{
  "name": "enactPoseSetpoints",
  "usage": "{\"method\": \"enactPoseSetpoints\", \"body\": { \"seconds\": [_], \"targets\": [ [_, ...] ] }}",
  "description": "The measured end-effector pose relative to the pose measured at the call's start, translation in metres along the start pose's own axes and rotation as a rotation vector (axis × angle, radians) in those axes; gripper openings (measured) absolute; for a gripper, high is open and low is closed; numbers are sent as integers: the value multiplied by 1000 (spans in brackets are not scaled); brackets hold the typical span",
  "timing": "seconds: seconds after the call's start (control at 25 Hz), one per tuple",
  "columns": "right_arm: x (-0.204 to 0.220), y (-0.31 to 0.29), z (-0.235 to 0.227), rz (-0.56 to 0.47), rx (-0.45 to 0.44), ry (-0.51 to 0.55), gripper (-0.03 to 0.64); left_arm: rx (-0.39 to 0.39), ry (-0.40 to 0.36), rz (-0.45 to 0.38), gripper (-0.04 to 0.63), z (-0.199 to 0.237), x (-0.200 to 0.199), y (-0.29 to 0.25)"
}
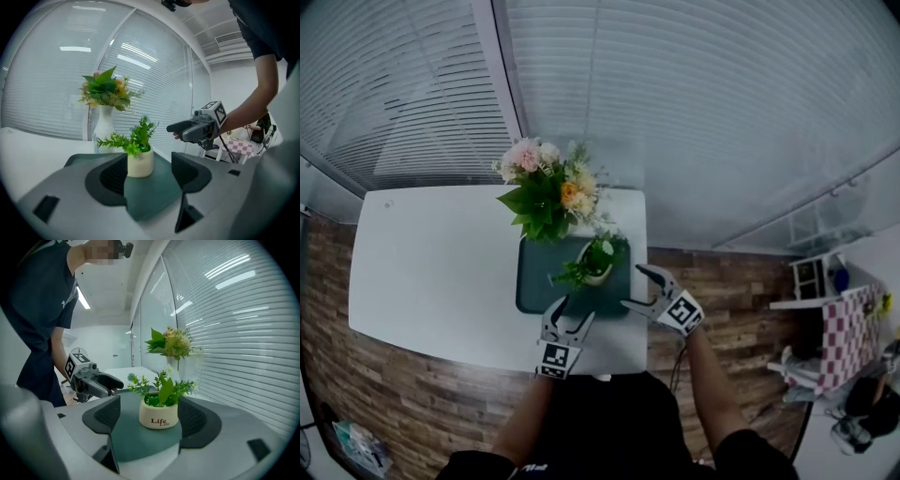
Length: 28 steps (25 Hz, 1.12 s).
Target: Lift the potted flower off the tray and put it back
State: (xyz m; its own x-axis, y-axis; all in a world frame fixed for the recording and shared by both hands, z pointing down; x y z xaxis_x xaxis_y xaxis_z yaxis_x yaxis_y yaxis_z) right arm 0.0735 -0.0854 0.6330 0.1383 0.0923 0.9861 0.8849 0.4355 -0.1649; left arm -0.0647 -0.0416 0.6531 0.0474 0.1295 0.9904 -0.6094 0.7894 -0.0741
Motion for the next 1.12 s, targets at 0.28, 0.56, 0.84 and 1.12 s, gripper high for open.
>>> {"method": "enactPoseSetpoints", "body": {
  "seconds": [0.28, 0.56, 0.84, 1.12],
  "targets": [
    [26, -14, -25, 67, -80, 20, 354, -10, -5, 59, 275, 7, 28, -20],
    [44, -36, -39, 108, -172, 41, 356, -29, -16, 99, 276, 13, 39, -33],
    [58, -53, -51, 169, -300, 83, 356, -44, -62, 122, 284, 25, 37, -46],
    [73, -67, -53, 203, -418, 145, 357, -15, -110, 180, 288, 27, 46, -54]
  ]
}}
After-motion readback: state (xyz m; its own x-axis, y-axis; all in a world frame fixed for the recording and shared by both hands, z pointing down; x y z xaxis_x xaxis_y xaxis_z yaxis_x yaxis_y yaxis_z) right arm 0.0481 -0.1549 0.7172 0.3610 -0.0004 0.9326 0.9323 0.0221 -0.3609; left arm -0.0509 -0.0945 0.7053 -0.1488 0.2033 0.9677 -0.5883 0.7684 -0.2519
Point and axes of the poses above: the fingertips, and each gripper's own axes: y backward along the fingers, z to its left, x out of its underside, the point moved 2 cm from there along y, backward along the fingers, and after that the axes turned 15 degrees about -z, right-handed, at the moved point
